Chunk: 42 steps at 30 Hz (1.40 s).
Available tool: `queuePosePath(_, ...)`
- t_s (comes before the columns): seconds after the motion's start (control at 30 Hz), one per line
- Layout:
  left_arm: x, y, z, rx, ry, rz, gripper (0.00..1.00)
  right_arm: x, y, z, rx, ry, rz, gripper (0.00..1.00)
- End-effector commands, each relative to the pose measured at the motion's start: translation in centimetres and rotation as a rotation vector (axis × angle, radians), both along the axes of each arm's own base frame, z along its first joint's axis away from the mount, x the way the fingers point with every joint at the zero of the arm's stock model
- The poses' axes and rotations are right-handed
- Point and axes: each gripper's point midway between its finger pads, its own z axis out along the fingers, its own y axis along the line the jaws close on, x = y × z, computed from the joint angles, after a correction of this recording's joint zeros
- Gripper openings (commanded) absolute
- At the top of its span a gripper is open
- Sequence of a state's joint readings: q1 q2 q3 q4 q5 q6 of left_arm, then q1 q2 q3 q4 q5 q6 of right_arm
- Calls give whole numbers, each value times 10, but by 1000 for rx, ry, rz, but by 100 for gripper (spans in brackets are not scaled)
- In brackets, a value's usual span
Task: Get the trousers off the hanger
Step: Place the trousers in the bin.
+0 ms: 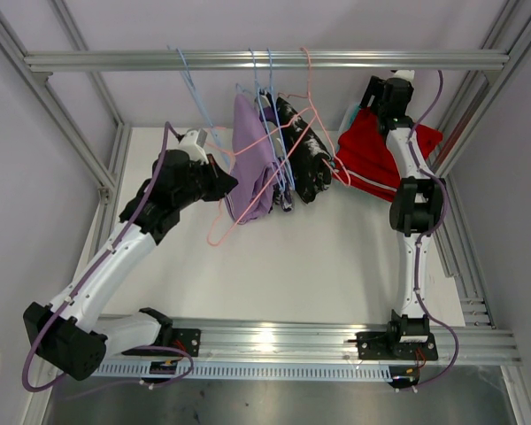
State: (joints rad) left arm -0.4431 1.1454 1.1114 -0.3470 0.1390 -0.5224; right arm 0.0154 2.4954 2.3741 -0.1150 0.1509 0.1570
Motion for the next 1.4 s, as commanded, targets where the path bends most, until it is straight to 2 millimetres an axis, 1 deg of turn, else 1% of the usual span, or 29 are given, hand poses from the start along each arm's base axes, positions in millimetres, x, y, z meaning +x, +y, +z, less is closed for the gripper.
queuePosePath(0.0,-1,-10,27,-28,-65,-45,0,8,2,48,16,-133,17,90)
queuePosePath(0.03,-1,-10,28,-29,-66,-48,0,7,1,48,17,-129,17,98)
queuePosePath(0.07,-1,-10,28,-29,-66,-48,0,7,3,49,21,-128,20,100)
queuePosePath(0.17,-2,-11,29,-33,-69,-54,0,2,7,51,28,-114,30,100)
queuePosePath(0.2,-2,-10,30,-34,-70,-54,0,0,7,47,30,-93,31,99)
queuePosePath(0.27,-3,-10,30,-34,-72,-54,0,-6,9,52,30,-79,37,99)
queuePosePath(0.3,-3,-10,30,-34,-72,-54,0,-11,9,40,29,-39,38,99)
queuePosePath(0.33,-4,-10,32,-37,-75,-57,0,-15,10,37,31,-26,37,99)
queuePosePath(0.37,-4,-10,33,-38,-78,-57,0,-22,9,49,32,-33,33,99)
queuePosePath(0.4,-5,-10,34,-40,-79,-58,0,-25,10,50,34,-34,32,99)
queuePosePath(0.43,-5,-10,34,-40,-82,-57,0,-32,10,30,38,11,24,100)
queuePosePath(0.47,-6,-9,36,-42,-87,-57,0,-40,8,43,36,-2,15,99)
queuePosePath(0.5,-6,-9,36,-41,-89,-56,0,-45,7,41,35,9,7,99)
queuePosePath(0.53,-6,-8,38,-42,-94,-53,0,-53,3,23,29,51,-19,99)
queuePosePath(0.57,-8,-8,39,-43,-99,-55,0,-61,6,34,26,38,-15,99)
queuePosePath(0.63,-9,-7,42,-44,-107,-54,0,-70,3,32,21,43,-34,100)
queuePosePath(0.67,-11,-7,45,-46,-115,-55,0,-78,5,16,12,79,-36,100)
queuePosePath(0.7,-11,-6,47,-46,-122,-52,0,-84,5,29,10,55,-39,99)
queuePosePath(0.77,-12,-4,49,-45,-130,-47,0,-94,6,15,2,90,-44,99)
queuePosePath(0.8,-13,-3,50,-45,-135,-45,0,-99,8,18,3,91,-44,99)
queuePosePath(0.87,-14,-3,53,-50,-141,-46,0,-106,9,11,4,113,-55,100)
queuePosePath(0.9,-15,-3,53,-51,-142,-47,0,-113,12,-3,6,144,-47,99)
queuePosePath(0.97,-15,-3,54,-53,-146,-49,0,-119,16,-16,7,177,-42,99)
queuePosePath(1.0,-15,-3,54,-53,-146,-49,0,-126,17,-33,5,220,-38,99)
queuePosePath(1.1,-15,-4,55,-55,-145,-52,0,-135,24,-68,22,288,-34,100)
queuePosePath(1.17,-17,-4,56,-59,-146,-56,0,-142,29,-100,31,352,-27,99)
queuePosePath(1.2,-16,-4,56,-60,-148,-56,0,-146,28,-110,33,385,-29,99)
queuePosePath(1.3,-16,-4,54,-55,-145,-52,0,-150,31,-133,49,445,-26,99)
queuePosePath(1.37,-15,-3,52,-51,-140,-50,1,-150,35,-135,56,458,-8,99)
